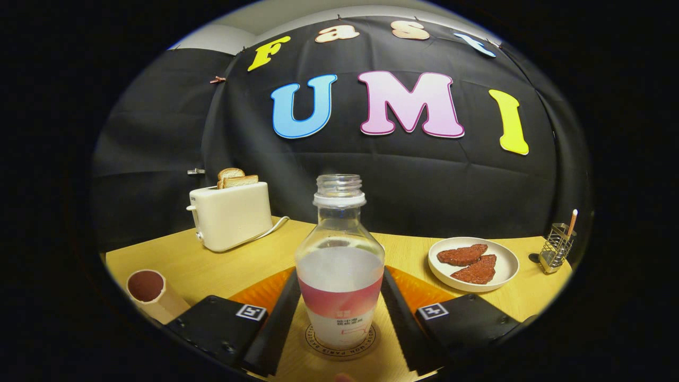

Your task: Take the bottle from table, then pour the juice into the cup, finally place the bottle on the coaster

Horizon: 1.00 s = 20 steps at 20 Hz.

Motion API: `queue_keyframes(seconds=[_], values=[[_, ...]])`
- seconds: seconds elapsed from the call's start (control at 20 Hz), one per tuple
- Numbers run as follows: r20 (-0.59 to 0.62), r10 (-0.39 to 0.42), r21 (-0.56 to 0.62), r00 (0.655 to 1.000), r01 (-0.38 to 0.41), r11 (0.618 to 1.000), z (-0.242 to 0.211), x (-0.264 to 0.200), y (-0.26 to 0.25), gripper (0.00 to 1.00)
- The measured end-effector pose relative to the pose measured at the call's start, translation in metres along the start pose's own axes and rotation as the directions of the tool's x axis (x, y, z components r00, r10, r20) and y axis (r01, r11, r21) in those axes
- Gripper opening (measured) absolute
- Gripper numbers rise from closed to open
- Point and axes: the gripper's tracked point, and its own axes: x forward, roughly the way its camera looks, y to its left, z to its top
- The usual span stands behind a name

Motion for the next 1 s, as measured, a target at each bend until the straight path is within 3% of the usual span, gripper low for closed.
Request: queue_keyframes(seconds=[0.05,0.1,0.55,1.0], values=[[-0.009,-0.003,-0.001,1.0,0.003,1.0,-0.002,-0.002,0.0,0.98],[-0.012,-0.004,-0.001,1.0,0.004,1.0,-0.002,-0.005,-0.001,1.0],[0.0,-0.017,-0.021,1.0,0.017,1.0,0.02,-0.058,0.001,1.0],[0.096,-0.161,0.009,0.982,0.16,0.987,0.092,-0.135,-0.018,1.0]])
